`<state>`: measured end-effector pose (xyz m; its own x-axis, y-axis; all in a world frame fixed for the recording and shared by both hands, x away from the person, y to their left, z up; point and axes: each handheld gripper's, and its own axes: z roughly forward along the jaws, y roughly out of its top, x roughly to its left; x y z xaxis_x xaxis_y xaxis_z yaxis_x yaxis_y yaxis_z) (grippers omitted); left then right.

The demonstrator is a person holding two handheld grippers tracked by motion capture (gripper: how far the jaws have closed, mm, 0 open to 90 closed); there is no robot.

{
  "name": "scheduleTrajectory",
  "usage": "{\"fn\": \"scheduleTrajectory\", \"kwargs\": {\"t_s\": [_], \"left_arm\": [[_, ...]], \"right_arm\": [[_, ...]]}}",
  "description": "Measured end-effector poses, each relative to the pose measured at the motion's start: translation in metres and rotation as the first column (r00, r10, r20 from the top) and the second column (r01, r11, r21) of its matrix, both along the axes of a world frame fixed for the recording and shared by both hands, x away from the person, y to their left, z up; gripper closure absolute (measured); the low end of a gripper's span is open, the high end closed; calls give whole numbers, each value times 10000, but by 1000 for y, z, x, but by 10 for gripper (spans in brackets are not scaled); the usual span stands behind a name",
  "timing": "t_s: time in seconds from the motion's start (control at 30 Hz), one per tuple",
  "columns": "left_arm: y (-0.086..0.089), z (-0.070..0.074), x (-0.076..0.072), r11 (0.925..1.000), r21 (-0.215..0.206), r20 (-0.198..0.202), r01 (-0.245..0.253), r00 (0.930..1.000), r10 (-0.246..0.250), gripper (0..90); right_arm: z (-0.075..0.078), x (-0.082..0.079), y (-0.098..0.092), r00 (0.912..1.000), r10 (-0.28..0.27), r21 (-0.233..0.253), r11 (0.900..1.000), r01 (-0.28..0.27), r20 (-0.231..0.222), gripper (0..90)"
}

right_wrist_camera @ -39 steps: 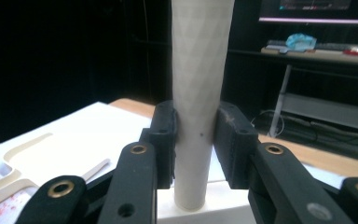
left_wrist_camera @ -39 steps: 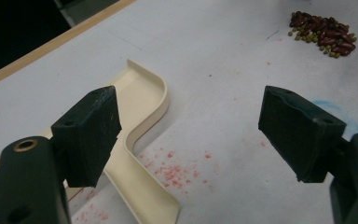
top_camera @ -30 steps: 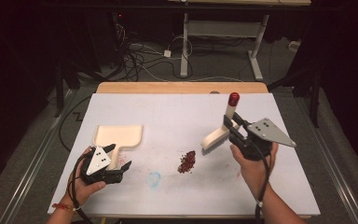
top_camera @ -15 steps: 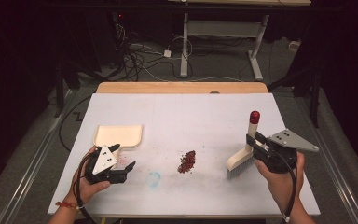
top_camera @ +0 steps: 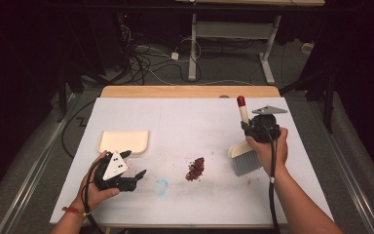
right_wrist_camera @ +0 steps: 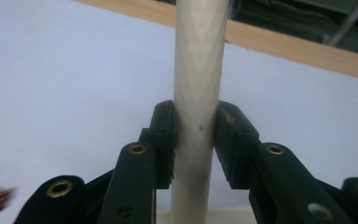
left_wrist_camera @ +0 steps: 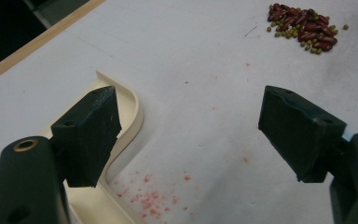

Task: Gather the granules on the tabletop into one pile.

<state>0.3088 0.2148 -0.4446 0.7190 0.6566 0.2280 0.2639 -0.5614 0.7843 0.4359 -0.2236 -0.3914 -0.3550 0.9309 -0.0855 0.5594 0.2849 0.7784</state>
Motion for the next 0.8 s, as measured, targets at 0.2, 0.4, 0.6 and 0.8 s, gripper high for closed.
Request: {"fn": "scheduleTrajectory", "kwargs": {"t_s": [0.2, 0.4, 0.6, 0.8], "left_arm": [[2, 0, -1, 10000, -81, 17, 11, 10000, -10, 199], [4, 0, -2, 9999, -159, 83, -51, 10000, 53, 199], [5, 2, -4, 9995, -227, 200, -229, 9995, 234, 199], [7, 4, -2, 9979, -348, 256, -543, 9981, 552, 192]], "right_arm": [[-34, 43, -10, 9853, -1211, -577, 9917, 1148, -1208, 694], [-46, 47, -27, 9706, -2009, -1020, 9768, 1882, -1325, 699], [-40, 36, -37, 9848, -1585, -618, 9861, 1543, -711, 646], [-22, -3, -43, 9922, 290, 591, 9976, -364, 1213, 551]]}}
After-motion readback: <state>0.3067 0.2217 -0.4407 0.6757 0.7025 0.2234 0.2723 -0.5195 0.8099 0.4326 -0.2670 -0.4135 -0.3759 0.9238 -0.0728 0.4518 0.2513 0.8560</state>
